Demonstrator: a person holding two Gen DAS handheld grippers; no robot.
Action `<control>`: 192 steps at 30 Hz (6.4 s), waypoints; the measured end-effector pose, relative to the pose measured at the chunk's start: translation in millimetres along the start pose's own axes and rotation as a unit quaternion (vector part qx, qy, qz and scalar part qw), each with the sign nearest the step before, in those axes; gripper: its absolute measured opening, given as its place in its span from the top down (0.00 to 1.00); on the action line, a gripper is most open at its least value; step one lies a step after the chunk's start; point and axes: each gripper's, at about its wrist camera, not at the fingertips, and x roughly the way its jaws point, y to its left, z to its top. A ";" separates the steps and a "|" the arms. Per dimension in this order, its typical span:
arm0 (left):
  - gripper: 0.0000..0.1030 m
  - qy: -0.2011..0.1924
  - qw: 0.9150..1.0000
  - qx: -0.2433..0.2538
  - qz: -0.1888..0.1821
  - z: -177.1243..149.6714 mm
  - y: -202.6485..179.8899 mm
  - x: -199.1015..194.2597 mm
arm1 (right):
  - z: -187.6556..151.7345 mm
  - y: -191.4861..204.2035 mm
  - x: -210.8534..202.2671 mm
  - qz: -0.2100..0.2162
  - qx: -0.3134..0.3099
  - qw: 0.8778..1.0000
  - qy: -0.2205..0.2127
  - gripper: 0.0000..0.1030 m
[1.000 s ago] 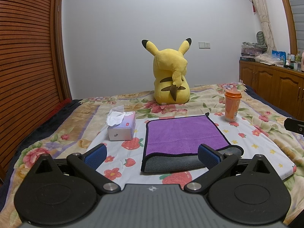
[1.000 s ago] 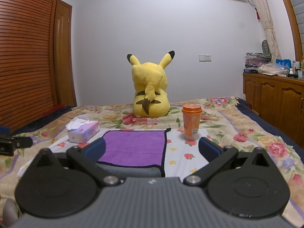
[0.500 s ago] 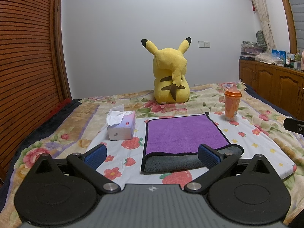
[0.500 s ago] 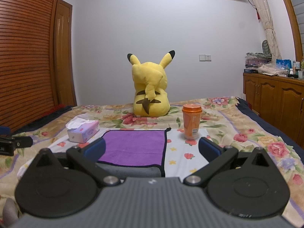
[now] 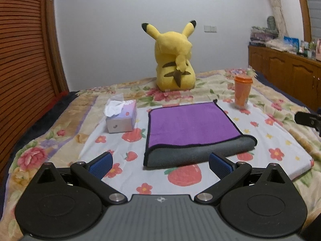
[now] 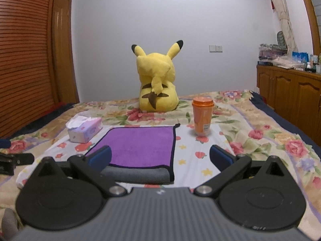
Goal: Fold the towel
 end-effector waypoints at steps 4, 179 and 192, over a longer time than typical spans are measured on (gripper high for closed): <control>0.00 0.008 1.000 0.017 -0.004 -1.5 -5.3 4.2 | 0.3 -0.8 6.6 -0.001 0.003 1.000 0.009 0.00; 0.94 0.100 0.988 -0.073 -0.096 29.7 48.9 180.4 | 0.0 -36.5 173.4 0.113 0.005 0.979 0.167 0.96; 0.94 0.083 0.989 -0.071 -0.098 41.5 48.3 178.7 | 8.8 -34.2 171.2 0.118 0.004 0.983 0.143 0.96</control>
